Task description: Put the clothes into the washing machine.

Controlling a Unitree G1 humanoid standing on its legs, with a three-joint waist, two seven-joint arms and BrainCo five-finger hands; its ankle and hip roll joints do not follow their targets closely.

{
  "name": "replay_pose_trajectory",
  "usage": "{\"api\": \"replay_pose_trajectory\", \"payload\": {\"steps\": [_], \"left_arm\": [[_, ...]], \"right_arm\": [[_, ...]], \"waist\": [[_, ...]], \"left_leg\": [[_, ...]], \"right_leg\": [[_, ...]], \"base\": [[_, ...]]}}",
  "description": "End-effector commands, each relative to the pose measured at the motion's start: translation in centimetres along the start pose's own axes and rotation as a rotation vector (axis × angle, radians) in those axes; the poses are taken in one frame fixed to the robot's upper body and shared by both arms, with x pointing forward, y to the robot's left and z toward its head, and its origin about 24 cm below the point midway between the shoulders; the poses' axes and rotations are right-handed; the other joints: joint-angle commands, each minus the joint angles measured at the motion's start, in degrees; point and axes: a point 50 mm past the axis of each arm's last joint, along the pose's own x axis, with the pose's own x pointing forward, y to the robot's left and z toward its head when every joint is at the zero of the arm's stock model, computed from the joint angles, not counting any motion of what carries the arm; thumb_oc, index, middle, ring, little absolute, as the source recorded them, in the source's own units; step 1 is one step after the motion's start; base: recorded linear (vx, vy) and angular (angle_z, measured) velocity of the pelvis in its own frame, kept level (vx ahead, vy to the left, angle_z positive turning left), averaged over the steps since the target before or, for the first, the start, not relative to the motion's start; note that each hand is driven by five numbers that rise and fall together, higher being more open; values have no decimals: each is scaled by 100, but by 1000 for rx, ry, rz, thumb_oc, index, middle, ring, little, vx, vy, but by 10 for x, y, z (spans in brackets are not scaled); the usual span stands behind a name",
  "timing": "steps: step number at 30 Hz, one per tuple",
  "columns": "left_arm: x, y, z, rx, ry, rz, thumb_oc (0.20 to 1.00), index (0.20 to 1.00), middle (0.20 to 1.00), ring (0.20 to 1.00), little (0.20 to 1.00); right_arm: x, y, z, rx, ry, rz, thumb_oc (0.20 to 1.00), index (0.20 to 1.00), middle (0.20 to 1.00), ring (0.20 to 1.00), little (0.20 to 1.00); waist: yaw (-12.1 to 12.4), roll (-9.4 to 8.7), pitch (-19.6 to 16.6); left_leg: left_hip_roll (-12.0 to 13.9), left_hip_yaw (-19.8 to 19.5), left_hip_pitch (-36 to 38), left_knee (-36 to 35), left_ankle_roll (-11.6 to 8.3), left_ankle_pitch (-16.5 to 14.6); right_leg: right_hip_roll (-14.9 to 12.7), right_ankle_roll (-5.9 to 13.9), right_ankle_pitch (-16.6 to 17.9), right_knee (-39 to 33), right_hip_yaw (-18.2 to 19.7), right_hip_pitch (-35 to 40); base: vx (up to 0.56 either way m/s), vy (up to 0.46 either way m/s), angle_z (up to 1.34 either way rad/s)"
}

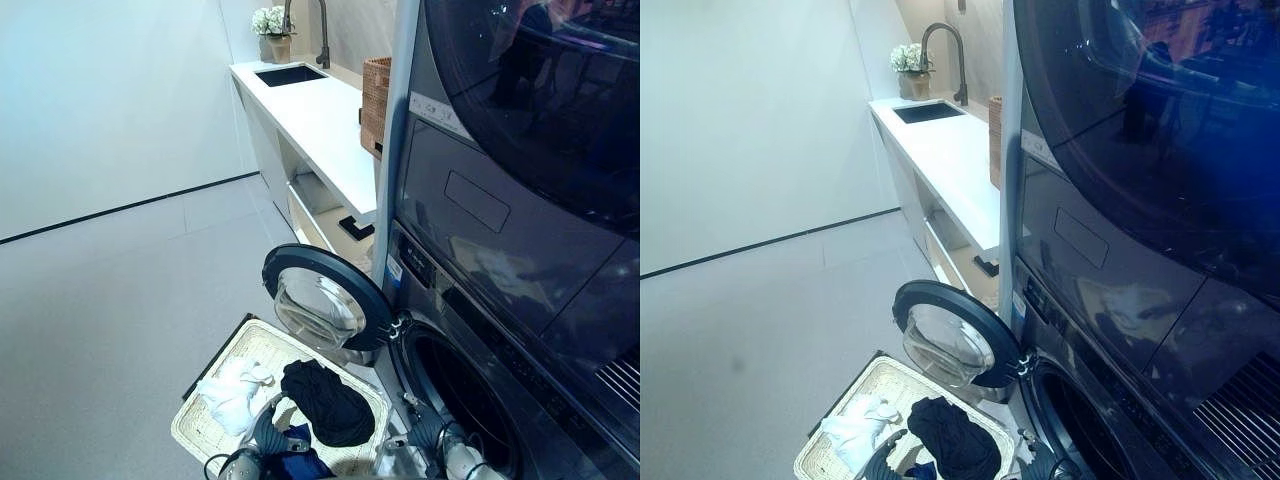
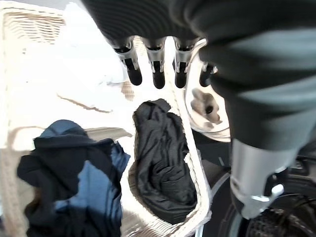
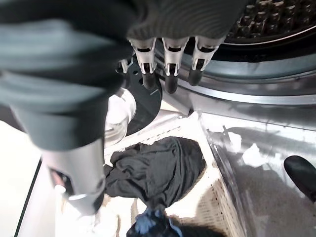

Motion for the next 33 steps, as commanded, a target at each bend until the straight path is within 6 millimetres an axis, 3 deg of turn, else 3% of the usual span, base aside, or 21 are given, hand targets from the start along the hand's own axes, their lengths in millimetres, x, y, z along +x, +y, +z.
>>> {"api": "replay_pose_trajectory", "payload": {"steps": [1, 10, 16, 20, 25, 32, 33], "left_arm": [[16, 19, 16, 65, -16, 61, 1000, 1000, 1000, 1000, 1000], [12, 27, -1, 134, 90, 194, 1000, 1000, 1000, 1000, 1000], [16, 64, 0, 126, 153, 462, 1000, 1000, 1000, 1000, 1000], [27, 103, 28, 86, 86, 675, 1000, 1000, 1000, 1000, 1000], [32, 130, 53, 2, 25, 817, 1000, 1000, 1000, 1000, 1000], [35, 174, 94, -100, -78, 963, 1000, 1000, 1000, 1000, 1000], [34, 188, 105, -122, -105, 1002, 1000, 1000, 1000, 1000, 1000]], "right_arm": [[16, -9, 33, 74, -78, -60, 1000, 1000, 1000, 1000, 1000], [14, -6, 32, 124, -79, -67, 1000, 1000, 1000, 1000, 1000], [19, -24, 42, 147, -119, -113, 1000, 1000, 1000, 1000, 1000], [28, -58, 72, 149, -219, -188, 1000, 1000, 1000, 1000, 1000], [29, -84, 98, 142, -321, -260, 1000, 1000, 1000, 1000, 1000], [28, -115, 140, 185, -456, -345, 1000, 1000, 1000, 1000, 1000], [27, -120, 154, 206, -496, -358, 1000, 1000, 1000, 1000, 1000]], "waist": [[11, -428, 236], [-18, -435, 302], [-35, -370, 623], [-39, -271, 1239], [-85, -154, 1671], [-62, -214, 2070], [-39, -231, 2159]], "left_leg": [[-318, -312, 27, 3, 234, -135], [-299, -318, -119, 3, 187, -59], [-261, -234, -332, 3, 187, 72], [-273, -289, -1114, 791, 130, 53], [-254, -305, -1860, 1335, -60, 62], [-275, -329, -2919, 1706, -84, 145], [-310, -366, -3141, 1719, -72, 184]], "right_leg": [[-266, 263, -227, 157, 413, 333], [-300, 286, -144, 59, 406, 254], [-354, 263, -340, 581, 390, -129], [-461, 182, -604, 1472, 426, -893], [-517, 77, -842, 2098, 368, -1634], [-479, 85, -925, 2767, 402, -2783], [-441, 101, -922, 2865, 392, -3042]], "base": [[0, 0, 0], [28, 4, 0], [-22, 52, 1], [-221, 63, -4], [-146, 60, 6], [-148, 13, 6], [-155, 0, 2]]}}
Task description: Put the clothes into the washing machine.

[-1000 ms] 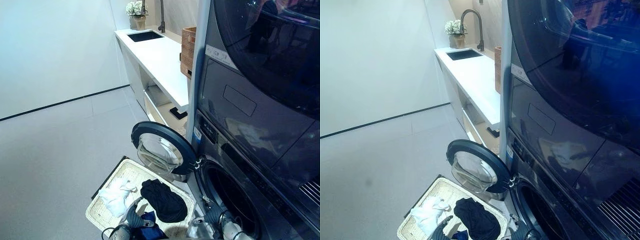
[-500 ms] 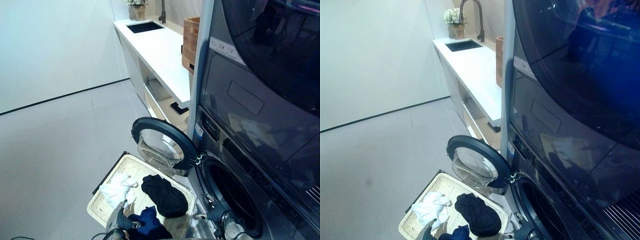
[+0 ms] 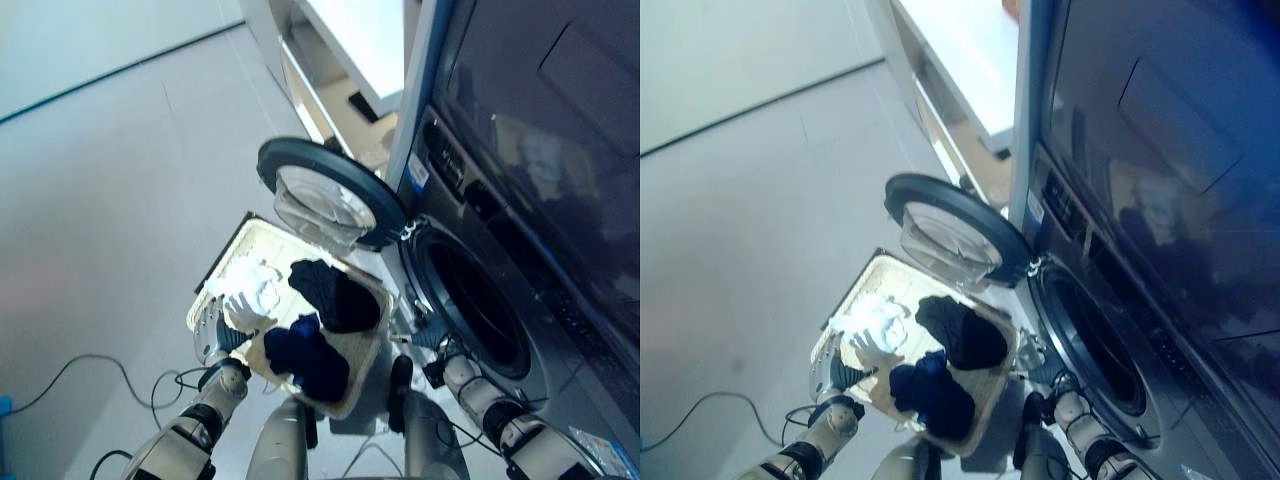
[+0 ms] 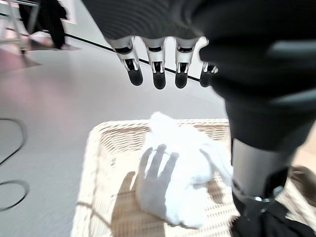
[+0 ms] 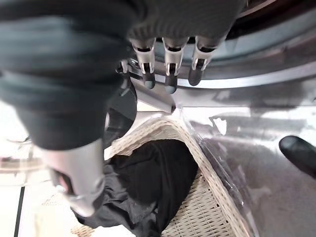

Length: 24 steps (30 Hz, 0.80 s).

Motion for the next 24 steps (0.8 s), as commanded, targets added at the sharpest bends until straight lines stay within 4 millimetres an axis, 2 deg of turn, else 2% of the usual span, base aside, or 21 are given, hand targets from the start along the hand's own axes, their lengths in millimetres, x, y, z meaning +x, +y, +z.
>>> {"api": "replay_pose_trajectory", "payload": {"steps": [1, 3, 5, 6, 7, 8, 9, 10, 12, 18, 24], "left_arm": [[25, 26, 17, -81, 1, 145, 1000, 1000, 1000, 1000, 1000], [41, 41, 33, -111, -24, 194, 1000, 1000, 1000, 1000, 1000], [42, 42, 35, -112, -27, 198, 1000, 1000, 1000, 1000, 1000], [49, 49, 44, -124, -40, 228, 1000, 1000, 1000, 1000, 1000], [49, 49, 44, -124, -40, 228, 1000, 1000, 1000, 1000, 1000], [69, 72, 70, -187, -41, 308, 1000, 1000, 1000, 1000, 1000], [71, 74, 72, -190, -42, 314, 1000, 1000, 1000, 1000, 1000], [79, 87, 82, -211, -39, 340, 1000, 1000, 1000, 1000, 1000], [87, 98, 91, -237, -33, 359, 1000, 1000, 1000, 1000, 1000], [101, 124, 114, -261, -36, 411, 1000, 1000, 1000, 1000, 1000], [108, 144, 127, -275, -28, 476, 1000, 1000, 1000, 1000, 1000]], "right_arm": [[5, -3, 27, 79, -122, -38, 1000, 1000, 1000, 1000, 1000], [12, -9, 45, 102, -175, -67, 1000, 1000, 1000, 1000, 1000], [12, -9, 47, 104, -180, -70, 1000, 1000, 1000, 1000, 1000], [16, -13, 57, 110, -209, -86, 1000, 1000, 1000, 1000, 1000], [16, -13, 57, 110, -209, -86, 1000, 1000, 1000, 1000, 1000], [24, -20, 85, 120, -282, -111, 1000, 1000, 1000, 1000, 1000], [25, -21, 87, 120, -287, -110, 1000, 1000, 1000, 1000, 1000], [27, -25, 97, 121, -315, -106, 1000, 1000, 1000, 1000, 1000], [29, -30, 108, 119, -345, -100, 1000, 1000, 1000, 1000, 1000], [33, -43, 131, 122, -408, -130, 1000, 1000, 1000, 1000, 1000], [35, -49, 142, 121, -441, -140, 1000, 1000, 1000, 1000, 1000]], "waist": [[-35, -152, -97], [-16, -174, 12], [-15, -176, 17], [-6, -180, 90], [-6, -180, 90], [-31, -230, 158], [-33, -235, 158], [-48, -257, 158], [-72, -270, 158], [-119, -312, 158], [-131, -355, 158]], "left_leg": [[-119, -141, -541, 65, -96, 259], [-146, -164, -802, 118, -95, 298], [-147, -164, -832, 126, -96, 299], [-166, -189, -969, 161, -99, 315], [-166, -189, -969, 161, -99, 315], [-152, -189, -1522, 315, -136, 384], [-153, -192, -1563, 325, -138, 389], [-146, -189, -1788, 376, -142, 408], [-107, -177, -2026, 452, -162, 430], [-73, -166, -2515, 506, -220, 473], [-56, -151, -2773, 396, -236, 557]], "right_leg": [[126, 320, -126, -29, 136, 67], [153, 320, -105, 66, 80, -208], [152, 319, -104, 76, 75, -239], [162, 321, -93, 123, 60, -369], [162, 321, -93, 123, 60, -369], [163, 311, -47, 237, -25, -871], [166, 309, -41, 244, -25, -909], [171, 302, -20, 289, -38, -1126], [154, 304, -16, 353, -57, -1363], [140, 322, 13, 402, -78, -1868], [166, 345, 110, 291, -107, -2108]], "base": [[-198, -7, 4], [-138, -5, 5], [-58, 9, 2], [-56, 15, 0], [-198, 58, -2], [-150, 49, -4], [-194, 82, -6], [-63, 54, -6], [-65, 78, -6], [-46, 67, -3], [-25, 44, -3]]}}
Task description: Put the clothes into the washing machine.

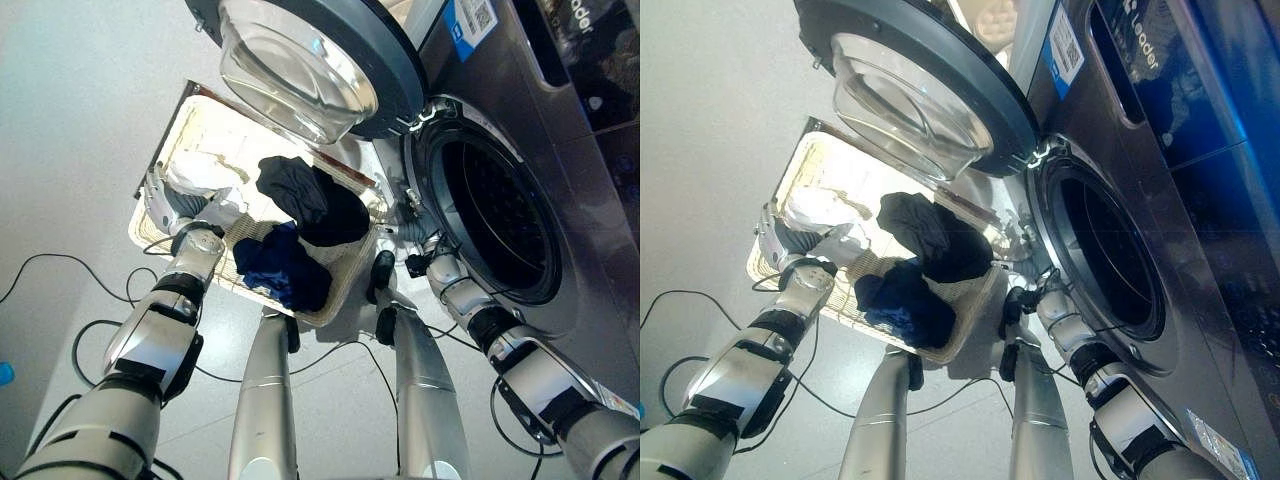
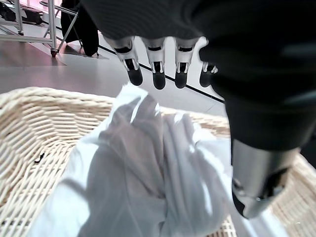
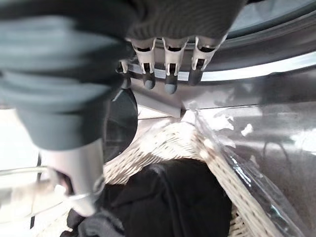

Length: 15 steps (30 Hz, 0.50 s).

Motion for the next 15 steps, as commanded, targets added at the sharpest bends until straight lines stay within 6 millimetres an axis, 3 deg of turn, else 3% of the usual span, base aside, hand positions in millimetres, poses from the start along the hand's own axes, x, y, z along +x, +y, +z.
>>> {"api": "replay_pose_trajectory", "payload": {"steps": [1, 9, 15], "left_arm": [[21, 26, 7, -9, 31, 124, 1000, 1000, 1000, 1000, 1000], [29, 31, 12, -23, 100, 98, 1000, 1000, 1000, 1000, 1000], [29, 24, 6, 30, 176, -48, 1000, 1000, 1000, 1000, 1000]], "right_arm": [[0, -3, 10, 28, -61, -5, 1000, 1000, 1000, 1000, 1000], [-2, -3, 10, 45, -63, -30, 1000, 1000, 1000, 1000, 1000], [0, -3, 17, 51, -80, -35, 1000, 1000, 1000, 1000, 1000]], "waist": [[29, -77, -154], [38, -159, -154], [18, -223, -154]], "left_leg": [[-222, -32, -331, -387, -229, 517], [-254, -76, -486, -410, -241, 470], [-262, -44, -598, -448, -237, 475]], "right_leg": [[37, 546, -313, 189, -113, 41], [43, 585, -313, 179, -131, -118], [66, 614, -236, 108, -161, -248]], "base": [[-9, 29, -5], [0, 0, 0], [0, 0, 0]]}}
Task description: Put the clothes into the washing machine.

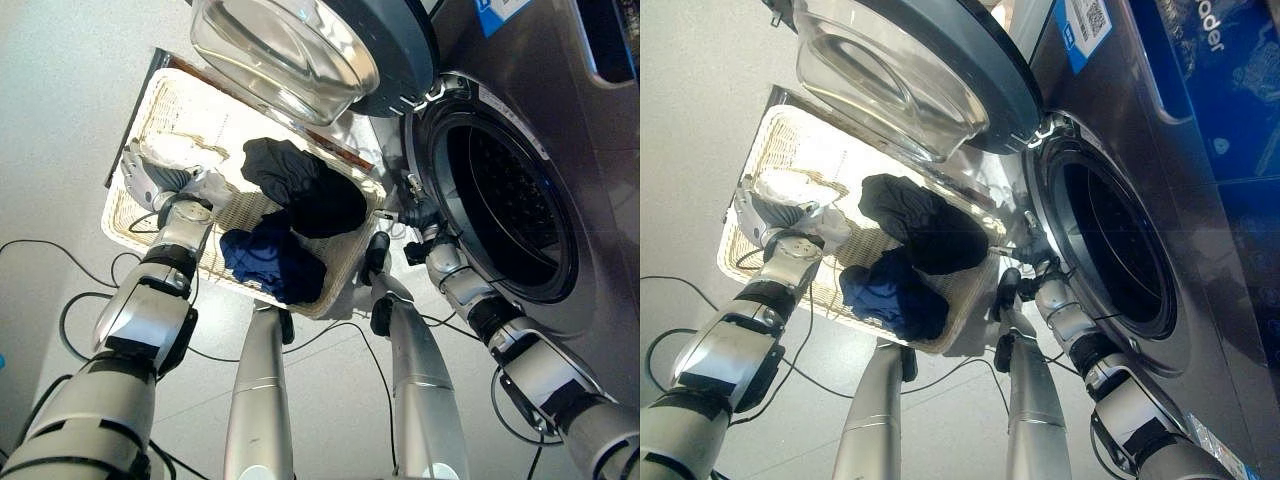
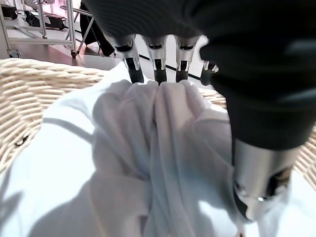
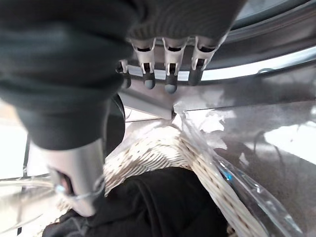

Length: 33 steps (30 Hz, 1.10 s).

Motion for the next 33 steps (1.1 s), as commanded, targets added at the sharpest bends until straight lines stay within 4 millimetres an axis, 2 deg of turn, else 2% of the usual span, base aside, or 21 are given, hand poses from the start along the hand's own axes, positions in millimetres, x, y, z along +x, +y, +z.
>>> {"api": "replay_pose_trajectory", "payload": {"steps": [1, 10, 12, 15, 16, 22, 23, 27, 33], "left_arm": [[10, 9, -17, 36, 110, -75, 1000, 1000, 1000, 1000, 1000], [8, 6, -38, 171, 252, -203, 1000, 1000, 1000, 1000, 1000], [7, 5, -45, 280, 267, -305, 1000, 1000, 1000, 1000, 1000], [4, 0, -51, 375, 246, -402, 1000, 1000, 1000, 1000, 1000], [4, -2, -49, 458, 205, -446, 1000, 1000, 1000, 1000, 1000], [5, -3, -40, 684, 98, -466, 1000, 1000, 1000, 1000, 1000], [5, -4, -38, 755, 53, -465, 200, 200, 200, 200, 200], [4, -5, -34, 759, 5, -424, 200, 200, 200, 200, 200], [7, 0, -30, 624, -18, -288, 200, 200, 200, 200, 200]], "right_arm": [[-1, 0, 9, 38, -45, -3, 1000, 1000, 1000, 1000, 1000], [-1, 0, 10, 54, -49, -7, 1000, 1000, 1000, 1000, 1000], [0, -1, 11, 65, -50, -11, 1000, 1000, 1000, 1000, 1000], [0, -4, 11, 59, -47, -10, 1000, 1000, 1000, 1000, 1000], [1, -7, 11, 60, -47, -12, 1000, 1000, 1000, 1000, 1000], [3, -11, 14, 56, -66, -11, 1000, 1000, 1000, 1000, 1000], [4, -12, 15, 54, -68, -13, 1000, 1000, 1000, 1000, 1000], [4, -13, 14, 57, -67, -24, 1000, 1000, 1000, 1000, 1000], [3, -14, 8, 93, -48, -50, 1000, 1000, 1000, 1000, 1000]], "waist": [[24, -131, -150], [-35, -250, -150], [-70, -273, -150], [-100, -256, -150], [-112, -238, -150], [-136, -200, -150], [-137, -189, -150], [-138, -183, -150], [-97, -177, -150]], "left_leg": [[-279, -17, -292, -368, -230, 463], [-247, -11, -484, -378, -204, 491], [-235, -12, -590, -369, -197, 508], [-233, -2, -641, -392, -182, 519], [-220, 31, -680, -433, -172, 542], [-214, 64, -725, -478, -169, 562], [-213, 77, -713, -499, -173, 567], [-197, 115, -690, -533, -179, 584], [-192, 136, -624, -542, -187, 590]], "right_leg": [[43, 613, -250, 229, -87, 16], [87, 639, -175, 220, -65, -183], [111, 643, -122, 203, -36, -288], [141, 650, -81, 190, 0, -371], [160, 658, -49, 158, 18, -420], [182, 675, -1, 91, 50, -481], [185, 683, 9, 66, 48, -472], [188, 685, 24, 24, 38, -451], [151, 691, 17, 12, -11, -380]], "base": [[0, 0, 0], [0, 0, 0], [6, 25, -1], [6, 53, -7], [1, 54, -9], [-4, 31, -1], [0, 0, 0], [0, 0, 0], [0, 0, 0]]}}
